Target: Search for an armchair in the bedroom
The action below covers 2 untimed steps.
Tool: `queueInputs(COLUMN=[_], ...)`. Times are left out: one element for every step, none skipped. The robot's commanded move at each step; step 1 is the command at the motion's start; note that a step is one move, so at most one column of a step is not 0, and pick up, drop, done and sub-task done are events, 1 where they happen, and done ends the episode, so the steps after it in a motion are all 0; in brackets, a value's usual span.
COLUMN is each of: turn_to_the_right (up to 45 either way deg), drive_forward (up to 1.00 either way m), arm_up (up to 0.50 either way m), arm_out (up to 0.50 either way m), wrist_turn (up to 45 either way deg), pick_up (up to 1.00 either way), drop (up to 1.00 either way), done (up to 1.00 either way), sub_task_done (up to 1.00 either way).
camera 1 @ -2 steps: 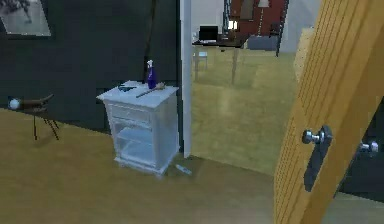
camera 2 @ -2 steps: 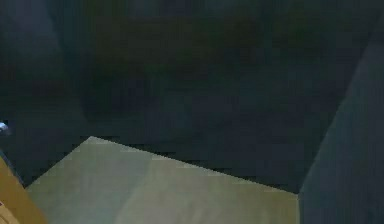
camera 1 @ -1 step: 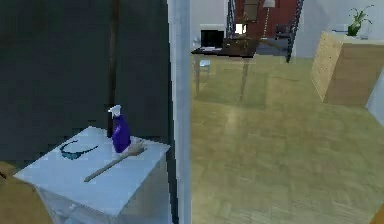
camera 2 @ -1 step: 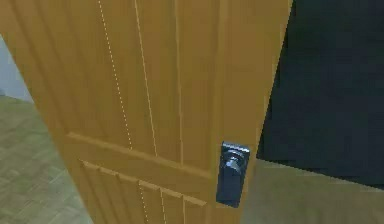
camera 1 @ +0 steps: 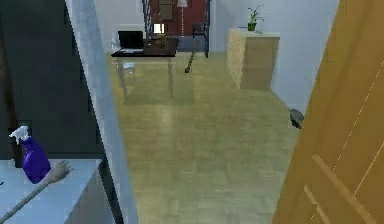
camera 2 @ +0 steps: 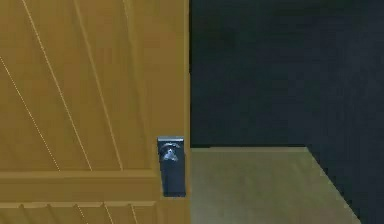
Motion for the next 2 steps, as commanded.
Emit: queueInputs(turn_to_the_right=[0.0, 0.0], drive_forward=[1.00, 1.00], arm_up=[0.00, 0.00], arm_out=[0.00, 0.00], wrist_turn=[0.0, 0.0], pick_up=[0.00, 0.00], drop=[0.00, 0.00], done=[0.00, 0.00], sub_task_done=[0.00, 0.00])
